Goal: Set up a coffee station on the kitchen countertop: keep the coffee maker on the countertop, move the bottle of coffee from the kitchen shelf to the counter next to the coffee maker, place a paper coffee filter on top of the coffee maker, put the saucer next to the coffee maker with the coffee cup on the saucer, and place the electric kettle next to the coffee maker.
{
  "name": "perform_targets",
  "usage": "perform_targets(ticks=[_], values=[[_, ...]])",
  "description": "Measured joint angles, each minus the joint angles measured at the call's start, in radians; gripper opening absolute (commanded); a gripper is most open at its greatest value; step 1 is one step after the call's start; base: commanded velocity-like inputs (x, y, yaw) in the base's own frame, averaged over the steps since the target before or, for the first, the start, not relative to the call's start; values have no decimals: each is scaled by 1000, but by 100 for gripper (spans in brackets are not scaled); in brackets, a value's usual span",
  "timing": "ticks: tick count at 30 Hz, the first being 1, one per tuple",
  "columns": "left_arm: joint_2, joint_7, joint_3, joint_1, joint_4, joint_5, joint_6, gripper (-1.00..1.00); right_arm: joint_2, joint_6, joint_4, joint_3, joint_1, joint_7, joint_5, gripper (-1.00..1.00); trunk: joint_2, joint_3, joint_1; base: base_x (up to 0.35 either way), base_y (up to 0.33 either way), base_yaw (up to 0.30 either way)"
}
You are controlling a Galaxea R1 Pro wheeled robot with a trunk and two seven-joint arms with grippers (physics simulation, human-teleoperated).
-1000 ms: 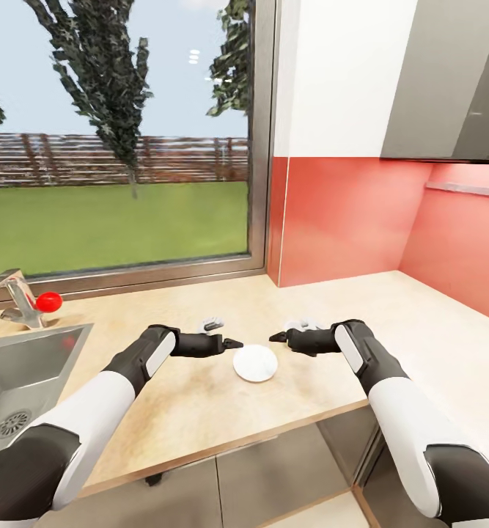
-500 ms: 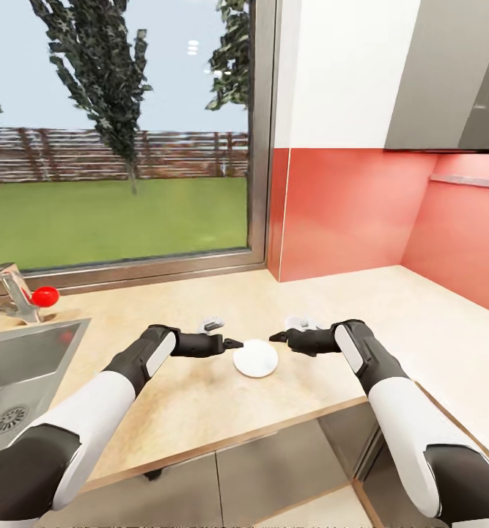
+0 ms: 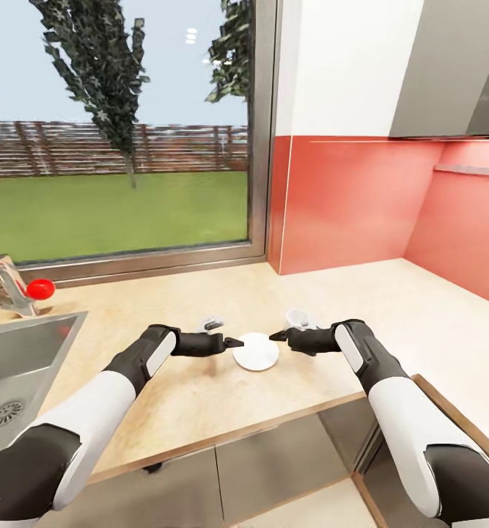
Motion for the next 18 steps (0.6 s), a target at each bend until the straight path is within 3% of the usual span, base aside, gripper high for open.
perform_targets(ticks=[18], values=[[-1, -1, -4, 0, 0, 0, -9, 100, 0, -1, 0, 0, 0, 1, -3, 100, 0, -1, 0, 0, 0, 0]])
